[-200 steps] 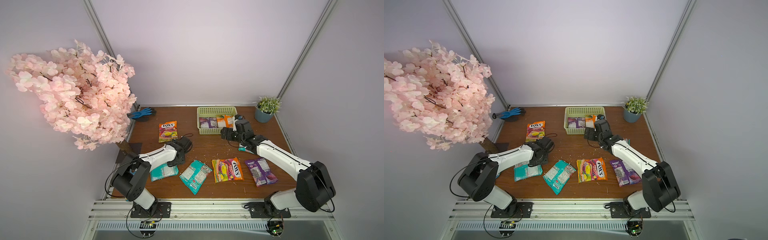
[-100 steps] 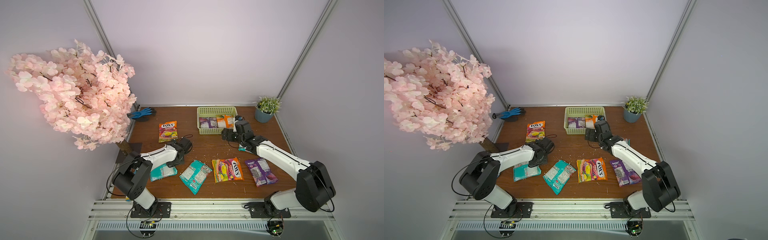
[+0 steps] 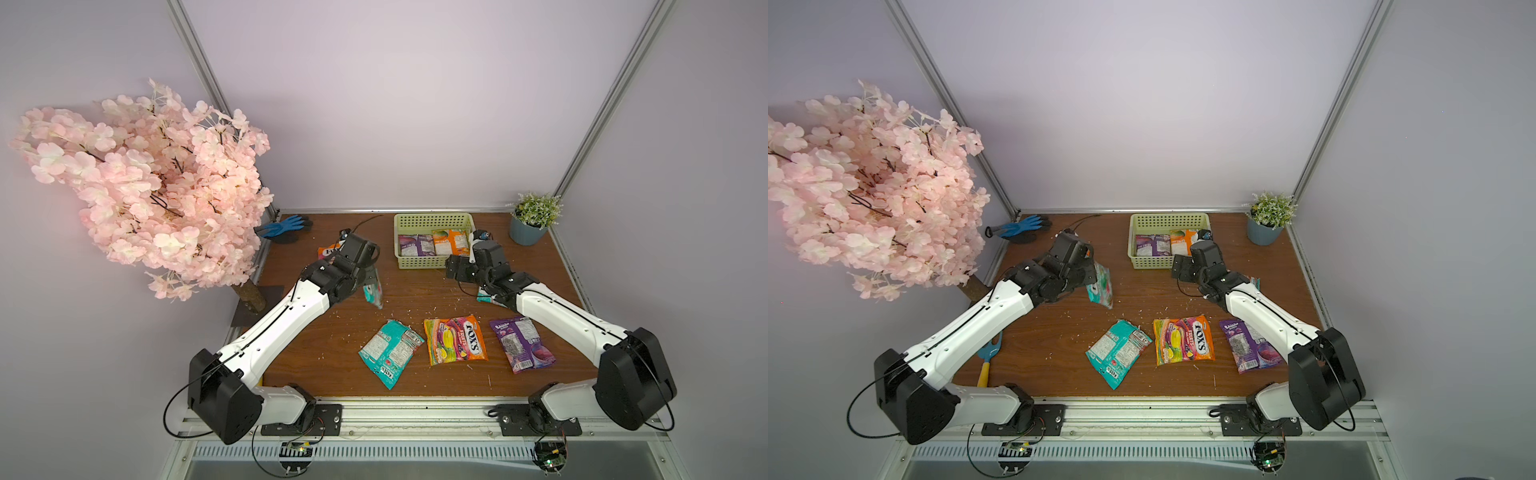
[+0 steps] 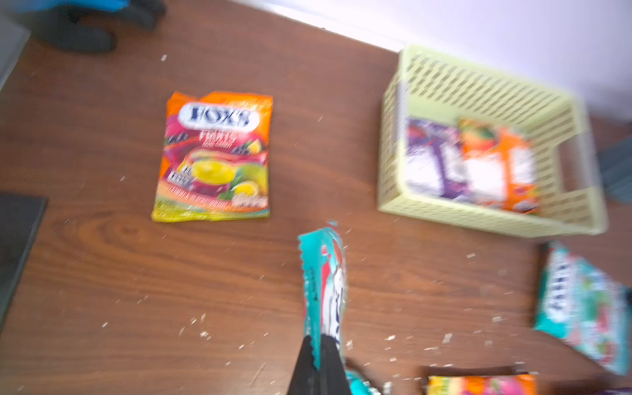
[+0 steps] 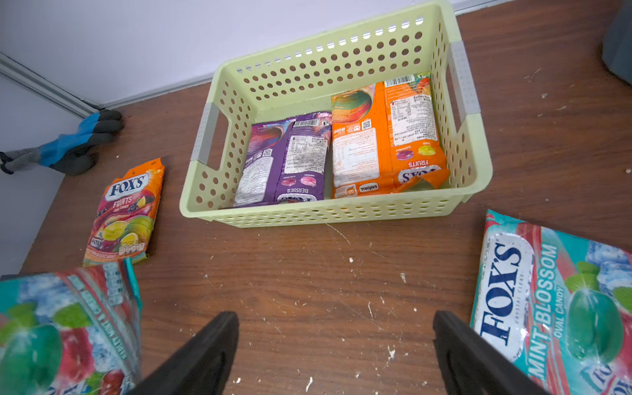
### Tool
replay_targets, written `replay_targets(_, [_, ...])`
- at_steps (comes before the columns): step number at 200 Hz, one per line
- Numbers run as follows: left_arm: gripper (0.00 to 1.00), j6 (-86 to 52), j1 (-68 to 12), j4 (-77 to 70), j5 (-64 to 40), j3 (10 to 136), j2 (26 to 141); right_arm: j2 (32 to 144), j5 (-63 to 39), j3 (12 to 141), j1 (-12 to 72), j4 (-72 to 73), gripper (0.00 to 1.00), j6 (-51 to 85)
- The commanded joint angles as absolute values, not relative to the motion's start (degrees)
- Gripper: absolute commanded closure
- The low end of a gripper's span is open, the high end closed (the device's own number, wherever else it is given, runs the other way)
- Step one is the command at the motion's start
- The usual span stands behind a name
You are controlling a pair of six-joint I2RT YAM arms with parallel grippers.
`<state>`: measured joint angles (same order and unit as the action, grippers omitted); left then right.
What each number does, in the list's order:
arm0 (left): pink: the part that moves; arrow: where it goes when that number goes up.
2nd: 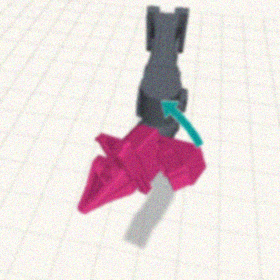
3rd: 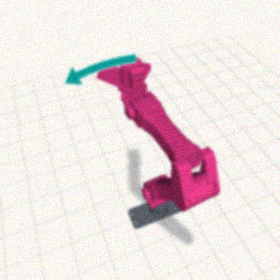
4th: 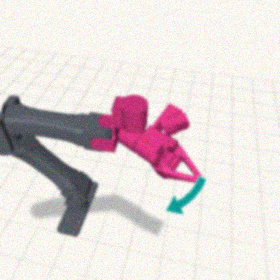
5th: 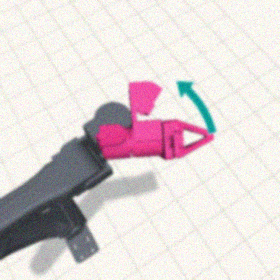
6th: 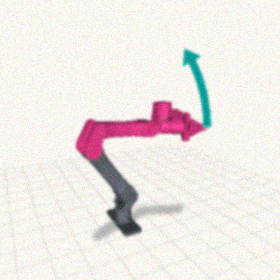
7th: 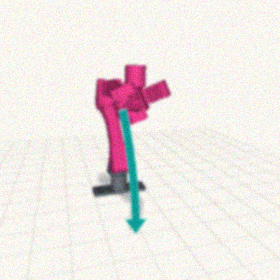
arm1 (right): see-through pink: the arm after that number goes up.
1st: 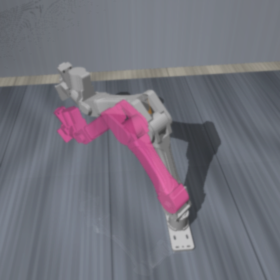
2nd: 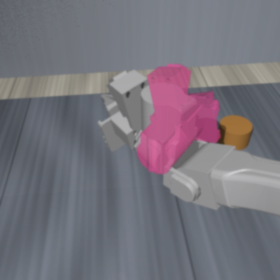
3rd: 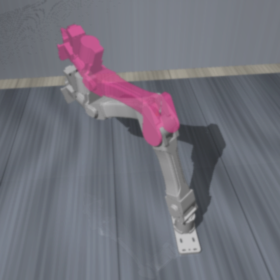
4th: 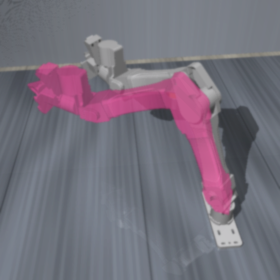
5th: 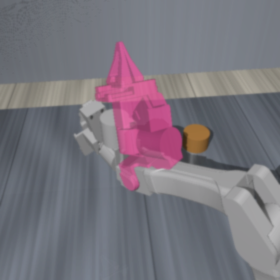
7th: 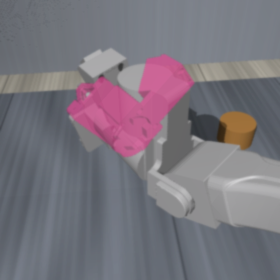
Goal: Put the candies in the basket
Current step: Pick up the candy at the center of the board, then place the candy in the basket.
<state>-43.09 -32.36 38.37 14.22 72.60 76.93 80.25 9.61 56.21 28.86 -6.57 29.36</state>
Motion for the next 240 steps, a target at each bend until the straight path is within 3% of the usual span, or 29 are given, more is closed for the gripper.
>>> replay_targets(1, [1.00, -46.89, -32.69, 34.77, 13.74, 78.12, 79.28, 77.57, 11.70, 55.31, 28.92, -4.54, 0.05, 29.52])
replay_targets(32, [1.00, -52.85, -32.34, 26.55, 9.79, 88.83, 87.35, 77.55, 12.50, 56.35, 28.92, -5.70, 0.05, 29.79])
replay_targets(89, [1.00, -62.26, -31.14, 20.69, 12.30, 108.29, 106.40, 76.21, 13.29, 57.35, 28.82, -6.51, 0.05, 29.31])
replay_targets(130, [1.00, -71.13, -29.72, 11.22, 12.60, 112.30, 116.43, 75.62, 13.88, 57.92, 28.65, -7.51, 0.05, 28.50])
replay_targets(161, [1.00, -74.31, -29.64, 14.23, 13.80, 121.90, 124.88, 74.18, 14.37, 57.62, 28.45, -8.26, 0.05, 27.99])
replay_targets(240, [1.00, -84.35, -30.21, 7.95, 13.96, 120.16, 130.68, 72.73, 13.97, 55.79, 28.12, -7.84, 0.04, 27.77])
